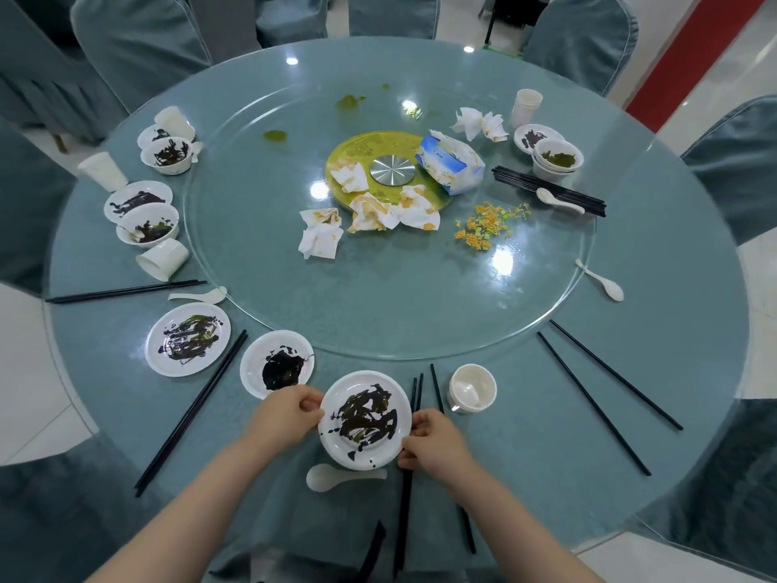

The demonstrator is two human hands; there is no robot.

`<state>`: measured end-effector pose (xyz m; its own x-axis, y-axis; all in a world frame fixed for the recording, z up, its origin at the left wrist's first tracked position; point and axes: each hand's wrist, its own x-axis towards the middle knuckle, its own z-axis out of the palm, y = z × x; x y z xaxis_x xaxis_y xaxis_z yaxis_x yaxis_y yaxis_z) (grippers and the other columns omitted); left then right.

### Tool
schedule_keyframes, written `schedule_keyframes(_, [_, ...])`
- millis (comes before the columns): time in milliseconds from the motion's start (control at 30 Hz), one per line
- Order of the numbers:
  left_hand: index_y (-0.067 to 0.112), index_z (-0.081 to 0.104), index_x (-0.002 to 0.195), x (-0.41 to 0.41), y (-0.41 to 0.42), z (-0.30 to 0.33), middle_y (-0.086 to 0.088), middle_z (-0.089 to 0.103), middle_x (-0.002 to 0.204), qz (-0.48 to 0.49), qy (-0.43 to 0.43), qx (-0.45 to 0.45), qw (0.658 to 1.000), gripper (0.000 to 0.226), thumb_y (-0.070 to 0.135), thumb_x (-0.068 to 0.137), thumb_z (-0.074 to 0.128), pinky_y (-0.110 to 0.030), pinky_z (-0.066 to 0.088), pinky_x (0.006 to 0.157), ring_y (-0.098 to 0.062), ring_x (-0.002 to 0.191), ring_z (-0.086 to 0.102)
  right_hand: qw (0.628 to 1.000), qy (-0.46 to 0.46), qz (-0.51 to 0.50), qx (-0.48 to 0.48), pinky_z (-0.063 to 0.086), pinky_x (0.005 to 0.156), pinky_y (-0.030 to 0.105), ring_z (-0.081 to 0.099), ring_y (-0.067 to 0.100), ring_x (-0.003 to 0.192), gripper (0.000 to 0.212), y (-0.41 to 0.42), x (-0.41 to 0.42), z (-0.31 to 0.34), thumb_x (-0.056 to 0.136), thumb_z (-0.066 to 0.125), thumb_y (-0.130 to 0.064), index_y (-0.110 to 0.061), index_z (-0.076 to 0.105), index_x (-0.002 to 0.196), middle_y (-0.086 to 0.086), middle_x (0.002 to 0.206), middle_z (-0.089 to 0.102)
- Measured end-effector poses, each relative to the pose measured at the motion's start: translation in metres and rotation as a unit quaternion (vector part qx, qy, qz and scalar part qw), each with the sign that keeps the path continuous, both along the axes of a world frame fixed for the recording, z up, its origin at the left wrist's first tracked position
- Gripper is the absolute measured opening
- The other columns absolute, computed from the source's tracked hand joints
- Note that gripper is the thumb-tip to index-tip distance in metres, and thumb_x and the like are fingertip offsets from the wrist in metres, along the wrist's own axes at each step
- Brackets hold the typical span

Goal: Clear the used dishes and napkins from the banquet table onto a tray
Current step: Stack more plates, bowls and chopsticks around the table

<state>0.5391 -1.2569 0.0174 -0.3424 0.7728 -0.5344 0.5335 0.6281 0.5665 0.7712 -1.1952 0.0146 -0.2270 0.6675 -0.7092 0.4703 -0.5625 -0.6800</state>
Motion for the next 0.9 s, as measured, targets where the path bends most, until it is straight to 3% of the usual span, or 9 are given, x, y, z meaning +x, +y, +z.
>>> schedule_keyframes(133, [0.036, 0.067, 0.085, 0.002, -0.007, 0.002, 0.020, 0.071, 0.076, 0.012, -0.065, 0.016, 0.998, 0.026, 0.010, 0.084, 0.066, -0.025, 0.055, 0.078, 0.007, 0.073, 0.065, 0.999, 0.011, -0.048, -0.007, 0.059, 0.061, 0.029, 0.064, 0.017, 0.060, 0.018, -0.002, -0.005, -0.009, 0.086, 0.054, 0.008, -0.010, 0.053, 0.093, 0.013, 0.084, 0.064])
schedule_keyframes(233, [0.034, 0.067, 0.084, 0.000, -0.014, -0.003, 0.013, 0.072, 0.071, 0.048, -0.094, 0.009, 0.994, 0.029, 0.005, 0.086, 0.061, -0.031, 0.055, 0.078, -0.006, 0.071, 0.066, 0.996, 0.030, -0.079, -0.021, 0.058, 0.061, 0.028, 0.065, 0.020, 0.064, 0.014, -0.001, -0.009, -0.016, 0.090, 0.050, 0.006, -0.004, 0.058, 0.096, 0.015, 0.081, 0.066])
schedule_keyframes(333, [0.019, 0.068, 0.096, -0.006, -0.021, -0.012, -0.004, 0.072, 0.080, 0.089, -0.108, 0.000, 0.990, 0.012, 0.011, 0.089, 0.063, -0.039, 0.057, 0.082, -0.018, 0.075, 0.067, 0.998, 0.013, -0.067, -0.006, 0.059, 0.063, 0.030, 0.065, 0.021, 0.065, 0.014, -0.001, -0.008, -0.019, 0.090, 0.051, 0.004, -0.006, 0.058, 0.095, 0.017, 0.086, 0.067])
schedule_keyframes(500, [0.006, 0.064, 0.099, -0.008, -0.028, -0.017, -0.012, 0.068, 0.092, 0.205, -0.183, 0.007, 0.961, 0.012, 0.012, 0.096, 0.055, -0.025, 0.052, 0.066, -0.016, 0.071, 0.059, 0.998, -0.023, -0.017, 0.056, 0.053, 0.051, 0.028, 0.058, 0.017, 0.049, 0.020, -0.008, 0.001, -0.015, 0.089, 0.047, 0.004, -0.014, 0.053, 0.092, 0.020, 0.088, 0.061])
schedule_keyframes(633, [0.006, 0.061, 0.099, -0.011, -0.032, -0.019, -0.009, 0.067, 0.089, 0.314, -0.257, -0.005, 0.914, 0.015, 0.019, 0.098, 0.053, -0.026, 0.051, 0.067, -0.017, 0.070, 0.059, 0.987, -0.060, 0.094, 0.118, 0.052, 0.053, 0.028, 0.058, 0.012, 0.054, 0.018, -0.011, 0.004, -0.013, 0.088, 0.053, -0.006, -0.023, 0.057, 0.084, 0.005, 0.075, 0.064])
schedule_keyframes(767, [0.006, 0.063, 0.099, -0.011, -0.039, -0.028, -0.005, 0.067, 0.088, 0.257, -0.211, -0.018, 0.943, 0.015, 0.018, 0.098, 0.054, -0.024, 0.048, 0.065, -0.014, 0.069, 0.057, 0.932, -0.120, 0.274, 0.204, 0.043, 0.061, 0.014, 0.054, -0.002, 0.063, 0.013, -0.019, 0.004, -0.011, 0.088, 0.058, -0.024, -0.035, 0.058, 0.080, -0.015, 0.070, 0.060])
schedule_keyframes(833, [0.008, 0.064, 0.097, -0.010, -0.041, -0.031, -0.006, 0.068, 0.089, 0.248, -0.199, -0.012, 0.948, 0.013, 0.017, 0.097, 0.055, -0.025, 0.049, 0.065, -0.014, 0.069, 0.057, 0.909, -0.125, 0.326, 0.227, 0.044, 0.065, 0.017, 0.053, -0.001, 0.068, 0.007, -0.023, 0.003, -0.010, 0.089, 0.057, -0.026, -0.030, 0.062, 0.092, -0.018, 0.073, 0.059])
schedule_keyframes(900, [0.009, 0.063, 0.095, -0.010, -0.040, -0.032, -0.007, 0.067, 0.088, 0.266, -0.206, 0.005, 0.942, 0.012, 0.017, 0.097, 0.055, -0.025, 0.049, 0.065, -0.015, 0.069, 0.056, 0.882, -0.143, 0.376, 0.246, 0.043, 0.071, 0.022, 0.055, 0.005, 0.079, 0.014, -0.028, -0.001, -0.009, 0.091, 0.055, -0.029, -0.027, 0.061, 0.104, -0.016, 0.085, 0.062])
